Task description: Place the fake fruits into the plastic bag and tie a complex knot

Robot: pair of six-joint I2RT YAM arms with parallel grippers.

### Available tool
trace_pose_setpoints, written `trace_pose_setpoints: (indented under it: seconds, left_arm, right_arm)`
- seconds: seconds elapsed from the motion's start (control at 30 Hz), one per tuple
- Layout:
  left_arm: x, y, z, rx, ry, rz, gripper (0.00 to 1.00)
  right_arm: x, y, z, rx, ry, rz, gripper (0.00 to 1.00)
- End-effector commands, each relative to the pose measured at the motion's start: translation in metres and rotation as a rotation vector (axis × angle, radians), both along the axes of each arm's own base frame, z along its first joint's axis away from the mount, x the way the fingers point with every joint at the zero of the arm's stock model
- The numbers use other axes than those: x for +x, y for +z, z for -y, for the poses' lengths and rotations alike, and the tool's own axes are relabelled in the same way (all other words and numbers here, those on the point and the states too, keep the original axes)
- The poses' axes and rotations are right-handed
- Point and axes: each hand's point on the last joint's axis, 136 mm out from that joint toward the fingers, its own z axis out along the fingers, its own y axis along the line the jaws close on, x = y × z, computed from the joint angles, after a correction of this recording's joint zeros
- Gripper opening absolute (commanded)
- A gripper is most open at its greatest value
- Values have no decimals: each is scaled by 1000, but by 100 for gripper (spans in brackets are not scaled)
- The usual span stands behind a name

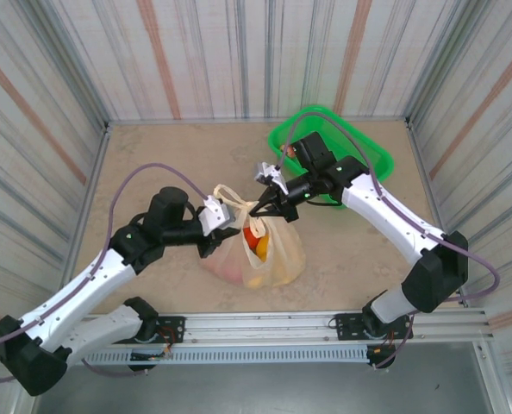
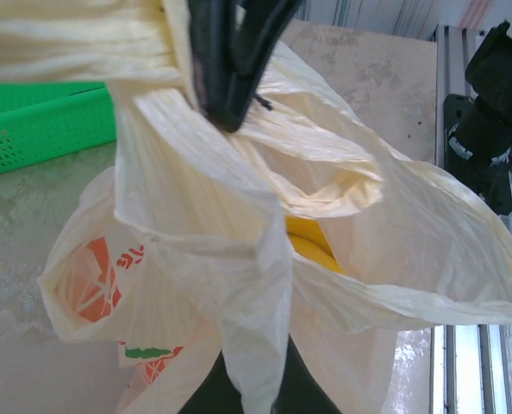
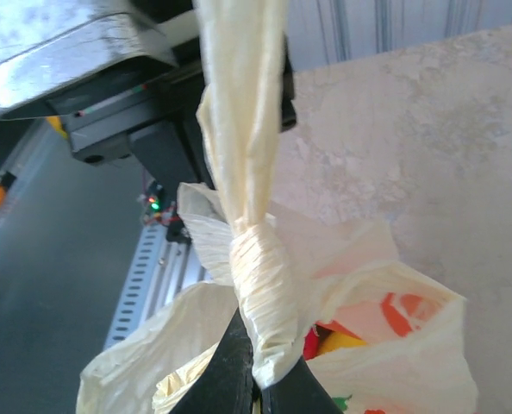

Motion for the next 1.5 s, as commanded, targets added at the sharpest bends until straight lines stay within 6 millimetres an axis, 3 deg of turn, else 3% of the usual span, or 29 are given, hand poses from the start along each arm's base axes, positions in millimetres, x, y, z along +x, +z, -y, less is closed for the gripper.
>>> trace_pose_setpoints:
  seconds: [0.0,0.1,0.2,0.43,0.63,0.8,0.87,0.93,1.03,1.17,1.3,1.47]
  left_arm:
    - [-3,10,-6,33,5,53,0]
    - [-6,13,-5,13,-3,43,0]
    - [-11,16,-2,-19,-19,22,0]
    - [-20,19,1,-83,-36,-20,0]
    - [-24,17,4,-97,-50,-56,0]
    - [-23,17,3,-105,-35,-57,1]
    - [-21,22,0,-115,-17,-41,18]
    - [-22,30,-2,-139,-10,-24,44]
    - [-30,46,-4,-188,-24,-2,66]
    - [-45,67,-8,-257,-53,0,71]
    - [-60,91,-9,-359,-116,-92,67]
    - [-61,122,-12,-466,-142,-201,63]
  right_arm:
    - [7,5,6,-11,-33,120,0]
    - [17,3,3,-22,-83,230,0]
    - [29,-2,-5,-28,-153,467,0]
    - [61,27,-7,106,-415,878,0]
    - [53,41,-13,164,-440,1118,0]
    - [38,41,-20,169,-402,1293,0]
    - [30,34,-24,157,-370,1348,0]
    - [24,30,-26,158,-359,1404,0]
    - [18,26,-27,164,-349,1413,0]
    - [15,25,-25,172,-349,1408,0]
    - [12,25,-23,176,-339,1398,0]
    - [11,24,-22,181,-333,1380,0]
